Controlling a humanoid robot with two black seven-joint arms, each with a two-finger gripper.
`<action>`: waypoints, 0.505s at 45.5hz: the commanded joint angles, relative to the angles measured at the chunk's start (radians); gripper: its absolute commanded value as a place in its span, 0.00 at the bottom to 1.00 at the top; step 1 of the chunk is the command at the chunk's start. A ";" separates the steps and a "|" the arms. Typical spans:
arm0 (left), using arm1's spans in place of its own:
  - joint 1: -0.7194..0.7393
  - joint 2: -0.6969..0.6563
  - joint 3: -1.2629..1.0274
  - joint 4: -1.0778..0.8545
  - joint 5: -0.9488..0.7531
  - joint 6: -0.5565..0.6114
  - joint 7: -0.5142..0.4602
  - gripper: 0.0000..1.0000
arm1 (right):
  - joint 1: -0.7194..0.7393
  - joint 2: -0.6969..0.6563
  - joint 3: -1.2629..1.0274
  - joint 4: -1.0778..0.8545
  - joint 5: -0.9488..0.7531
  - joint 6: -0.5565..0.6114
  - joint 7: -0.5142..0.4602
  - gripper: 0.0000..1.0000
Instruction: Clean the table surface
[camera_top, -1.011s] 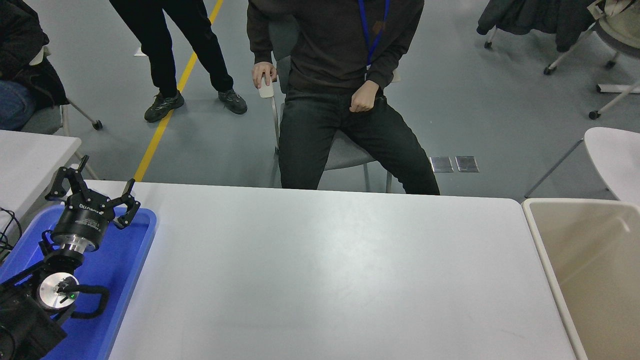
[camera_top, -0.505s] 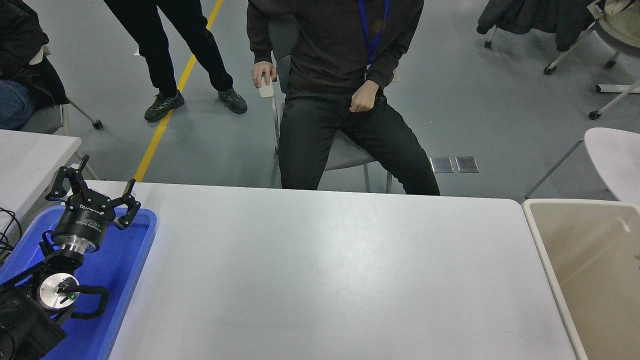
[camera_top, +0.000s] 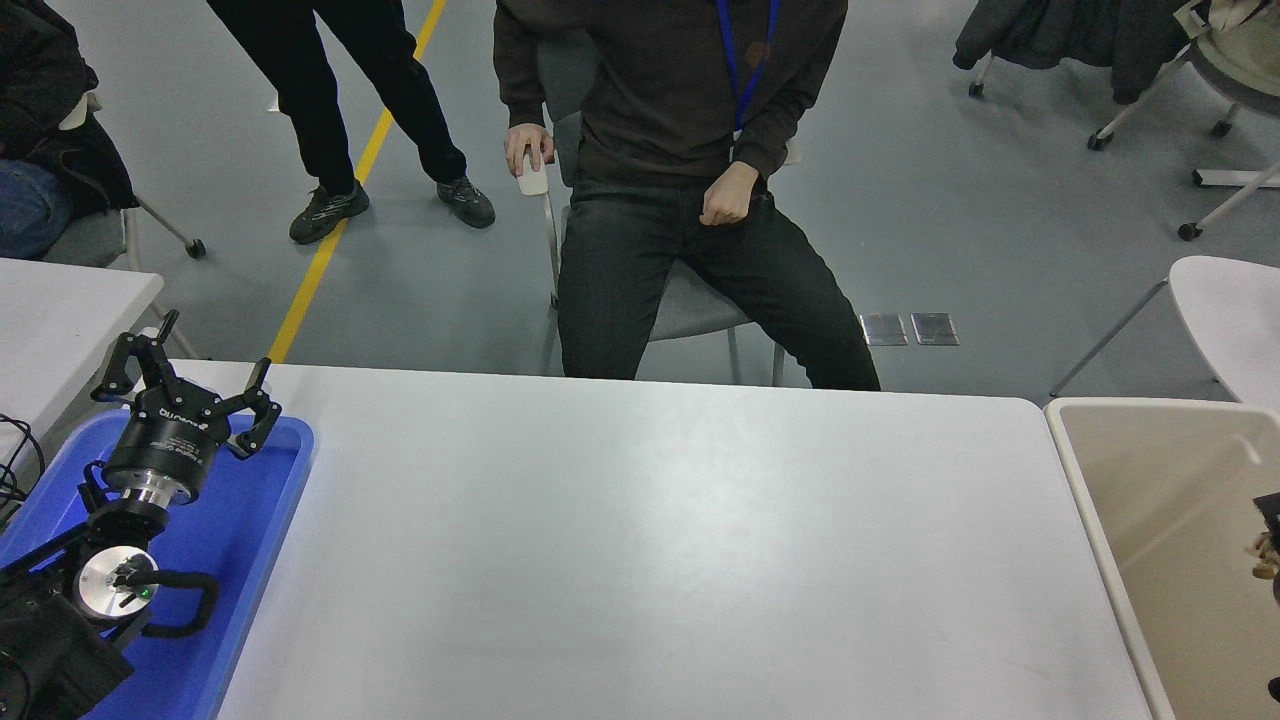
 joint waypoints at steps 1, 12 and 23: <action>0.000 0.000 0.000 0.000 0.000 0.000 0.000 1.00 | 0.000 -0.002 0.000 -0.014 0.001 -0.011 -0.004 0.99; 0.000 0.000 0.000 0.000 0.000 0.000 0.001 1.00 | 0.004 -0.007 -0.001 -0.014 0.003 -0.010 -0.004 0.99; 0.000 0.000 0.000 0.000 0.000 0.000 0.001 1.00 | 0.007 -0.011 0.000 -0.014 0.003 -0.007 -0.004 0.99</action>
